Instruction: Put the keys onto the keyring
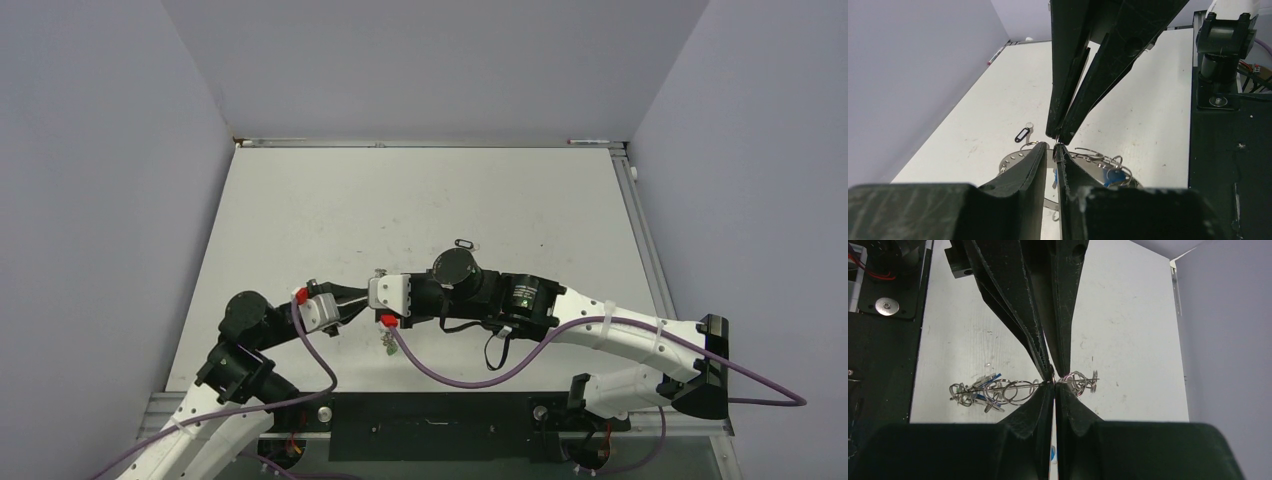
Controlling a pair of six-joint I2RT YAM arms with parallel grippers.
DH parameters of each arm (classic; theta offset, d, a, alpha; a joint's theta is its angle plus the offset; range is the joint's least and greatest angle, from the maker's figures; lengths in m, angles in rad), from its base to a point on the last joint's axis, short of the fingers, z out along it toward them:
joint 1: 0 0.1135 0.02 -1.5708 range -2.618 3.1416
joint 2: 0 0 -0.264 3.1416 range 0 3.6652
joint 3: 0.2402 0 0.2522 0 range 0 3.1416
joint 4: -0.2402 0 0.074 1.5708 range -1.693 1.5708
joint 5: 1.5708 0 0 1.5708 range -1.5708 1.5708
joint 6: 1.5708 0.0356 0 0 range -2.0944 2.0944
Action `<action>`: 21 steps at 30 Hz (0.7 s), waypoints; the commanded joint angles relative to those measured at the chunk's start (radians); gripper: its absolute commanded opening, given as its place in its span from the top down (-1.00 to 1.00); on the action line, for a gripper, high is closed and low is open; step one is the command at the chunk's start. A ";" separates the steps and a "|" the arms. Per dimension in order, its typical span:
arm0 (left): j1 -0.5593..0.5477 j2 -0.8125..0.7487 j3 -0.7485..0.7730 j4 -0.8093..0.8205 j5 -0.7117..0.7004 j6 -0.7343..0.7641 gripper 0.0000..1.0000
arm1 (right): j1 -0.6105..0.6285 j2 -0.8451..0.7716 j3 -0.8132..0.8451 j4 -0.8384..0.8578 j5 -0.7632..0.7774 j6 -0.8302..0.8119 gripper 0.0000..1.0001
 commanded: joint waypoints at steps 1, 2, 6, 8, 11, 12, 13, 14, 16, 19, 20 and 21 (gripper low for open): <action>-0.004 0.017 0.014 0.066 0.010 -0.015 0.85 | 0.013 -0.028 0.029 0.081 0.008 0.008 0.90; -0.005 0.018 0.014 0.065 0.010 -0.014 0.88 | 0.014 -0.027 0.027 0.083 0.009 0.008 0.90; -0.005 0.020 0.014 0.052 0.002 -0.008 0.89 | 0.019 -0.033 0.023 0.094 0.012 0.009 0.90; -0.005 0.018 0.012 0.044 -0.004 -0.004 0.86 | 0.021 -0.032 0.023 0.095 0.015 0.010 0.90; -0.005 0.016 0.008 0.041 -0.005 0.000 0.96 | 0.022 -0.033 0.023 0.097 0.016 0.010 0.90; -0.005 0.017 0.008 0.037 0.000 0.007 1.00 | 0.022 -0.033 0.023 0.097 0.016 0.010 0.90; -0.006 0.017 0.008 0.033 0.007 0.013 1.00 | 0.023 -0.034 0.021 0.099 0.015 0.010 0.90; -0.007 0.017 0.008 0.029 0.015 0.021 1.00 | 0.024 -0.034 0.021 0.100 0.014 0.010 0.90; -0.010 0.015 0.006 0.023 0.023 0.033 1.00 | 0.025 -0.037 0.018 0.107 0.011 0.011 0.90; -0.013 0.009 0.004 0.023 0.013 0.042 1.00 | 0.025 -0.047 0.012 0.116 0.013 0.012 0.90; -0.013 0.006 0.003 0.023 0.009 0.042 0.91 | 0.026 -0.049 0.010 0.117 0.011 0.013 0.90; -0.013 0.003 0.002 0.023 0.005 0.043 0.79 | 0.026 -0.051 0.010 0.117 0.010 0.013 0.90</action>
